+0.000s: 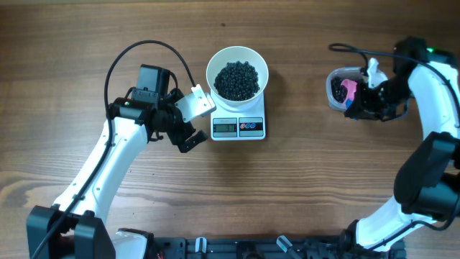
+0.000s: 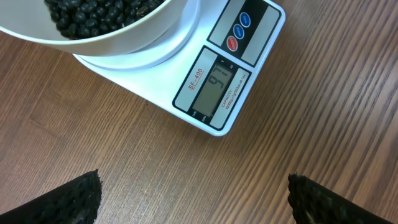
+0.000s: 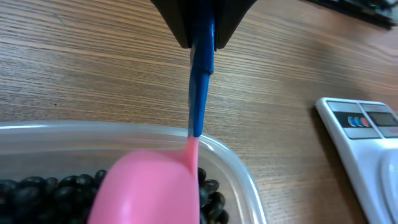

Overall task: Scoop item into bowl and weigh 150g on scale
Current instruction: 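Dip the pink scoop into the bean tub with the right gripper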

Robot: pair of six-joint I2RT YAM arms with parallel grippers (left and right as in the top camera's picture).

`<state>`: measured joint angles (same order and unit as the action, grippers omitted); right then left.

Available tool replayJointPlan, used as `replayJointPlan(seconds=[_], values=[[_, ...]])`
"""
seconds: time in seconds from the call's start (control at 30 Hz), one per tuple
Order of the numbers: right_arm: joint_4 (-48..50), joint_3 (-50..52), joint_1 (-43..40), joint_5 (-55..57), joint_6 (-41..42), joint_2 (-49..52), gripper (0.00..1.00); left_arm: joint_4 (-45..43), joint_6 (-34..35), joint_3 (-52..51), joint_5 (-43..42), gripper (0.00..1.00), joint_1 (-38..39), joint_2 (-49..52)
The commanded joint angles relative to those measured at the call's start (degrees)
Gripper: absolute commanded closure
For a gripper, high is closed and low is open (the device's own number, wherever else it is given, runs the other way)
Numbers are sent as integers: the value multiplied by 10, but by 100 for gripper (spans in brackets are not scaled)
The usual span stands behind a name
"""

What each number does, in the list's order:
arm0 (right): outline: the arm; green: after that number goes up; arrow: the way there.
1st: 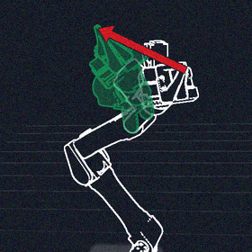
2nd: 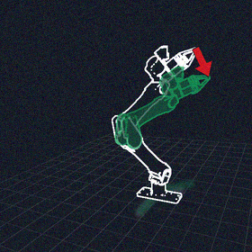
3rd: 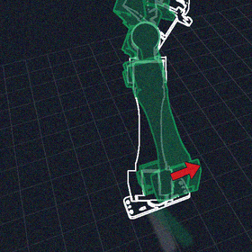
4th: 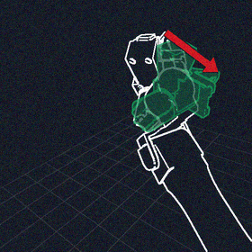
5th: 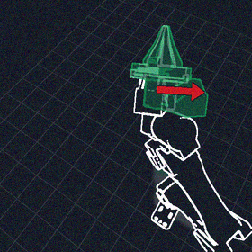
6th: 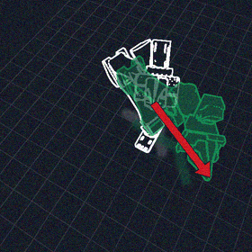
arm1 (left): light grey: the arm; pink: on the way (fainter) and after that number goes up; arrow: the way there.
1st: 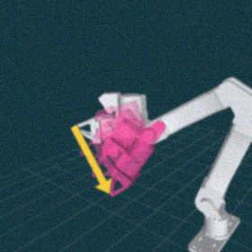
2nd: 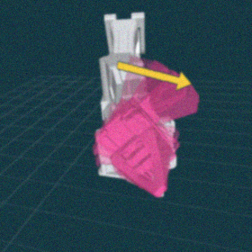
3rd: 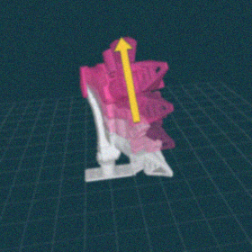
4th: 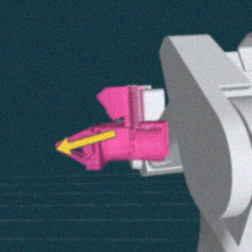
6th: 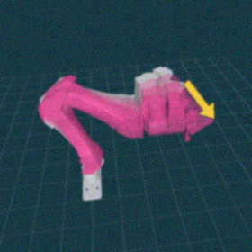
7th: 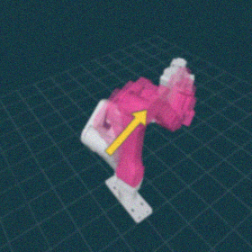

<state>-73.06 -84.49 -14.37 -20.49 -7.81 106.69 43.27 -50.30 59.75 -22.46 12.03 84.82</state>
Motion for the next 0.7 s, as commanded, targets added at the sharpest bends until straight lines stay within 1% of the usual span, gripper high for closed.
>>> replayJointPlan(seconds=[0.0,0.2,0.33,0.4,0.5,0.57,0.67], values=[[0,8,-35,-63,-28,-2,96,-2,-7,2,-13,0,-2,4],[10,8,-120,-156,-73,-2,96,-2,-7,2,-13,0,-2,4],[2,8,-158,-202,-104,-2,96,-2,-7,2,-13,0,-2,4],[-15,8,-172,-239,-141,-2,96,-2,-7,2,-13,0,-2,4],[-33,8,-173,-274,-171,-2,96,-2,-7,2,-13,0,-2,4],[-45,8,-168,-321,-195,-2,96,-2,-7,2,-13,0,-2,4],[-45,8,-151,-358,-195,-2,96,-2,-7,2,-13,0,-2,4]])
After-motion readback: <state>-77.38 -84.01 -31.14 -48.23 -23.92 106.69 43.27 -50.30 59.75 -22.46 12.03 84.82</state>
